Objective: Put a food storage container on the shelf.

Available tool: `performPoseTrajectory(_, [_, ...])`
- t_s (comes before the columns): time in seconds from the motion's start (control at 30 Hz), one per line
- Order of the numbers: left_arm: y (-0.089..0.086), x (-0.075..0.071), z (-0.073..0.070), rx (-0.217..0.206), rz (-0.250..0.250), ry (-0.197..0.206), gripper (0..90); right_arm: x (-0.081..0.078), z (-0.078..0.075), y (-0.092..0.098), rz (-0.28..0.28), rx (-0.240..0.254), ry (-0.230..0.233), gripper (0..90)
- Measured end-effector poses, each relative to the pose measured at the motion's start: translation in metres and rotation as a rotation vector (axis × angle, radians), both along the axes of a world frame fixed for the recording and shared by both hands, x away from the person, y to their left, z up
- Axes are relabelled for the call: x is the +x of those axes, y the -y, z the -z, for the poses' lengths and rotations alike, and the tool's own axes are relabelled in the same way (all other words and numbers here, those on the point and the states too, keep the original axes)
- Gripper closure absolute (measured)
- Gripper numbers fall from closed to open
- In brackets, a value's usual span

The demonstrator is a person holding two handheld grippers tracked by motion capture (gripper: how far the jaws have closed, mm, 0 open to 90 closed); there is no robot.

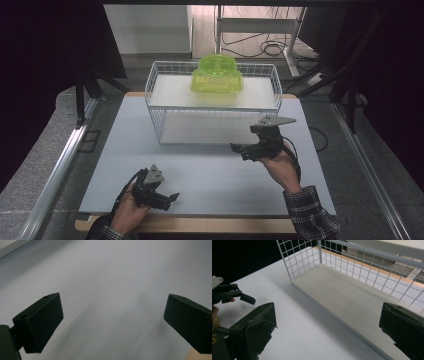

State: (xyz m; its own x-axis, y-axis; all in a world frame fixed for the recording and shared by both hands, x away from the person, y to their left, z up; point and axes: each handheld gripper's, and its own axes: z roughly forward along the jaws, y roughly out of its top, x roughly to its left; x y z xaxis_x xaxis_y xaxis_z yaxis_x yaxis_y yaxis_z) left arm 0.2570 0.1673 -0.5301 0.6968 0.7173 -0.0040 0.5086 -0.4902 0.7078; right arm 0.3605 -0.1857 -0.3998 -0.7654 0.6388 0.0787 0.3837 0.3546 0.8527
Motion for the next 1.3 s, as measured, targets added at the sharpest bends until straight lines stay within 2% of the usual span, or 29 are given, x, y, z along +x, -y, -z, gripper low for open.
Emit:
performPoseTrajectory(0.27, [0.001,-0.001,0.001,0.010,0.001,0.008,2.1,-0.006,0.015,-0.002,-0.002,-0.031,-0.018,1.1])
performPoseTrajectory(0.47, [0.001,-0.001,0.001,0.016,0.002,0.015,2.1,-0.012,0.022,-0.003,-0.002,-0.054,-0.012,0.0])
performPoseTrajectory(0.7, [0.001,-0.001,0.001,0.025,0.001,0.022,2.1,-0.018,0.031,0.005,0.001,-0.070,-0.006,0.0])
performPoseTrajectory(0.93, [0.001,-0.001,0.001,0.021,-0.002,0.023,2.1,-0.025,0.037,0.012,0.002,-0.073,-0.005,0.0])
performPoseTrajectory(1.3, [0.001,-0.002,0.001,0.036,0.003,0.027,2.1,-0.038,0.043,0.029,0.039,-0.063,0.003,0.0])
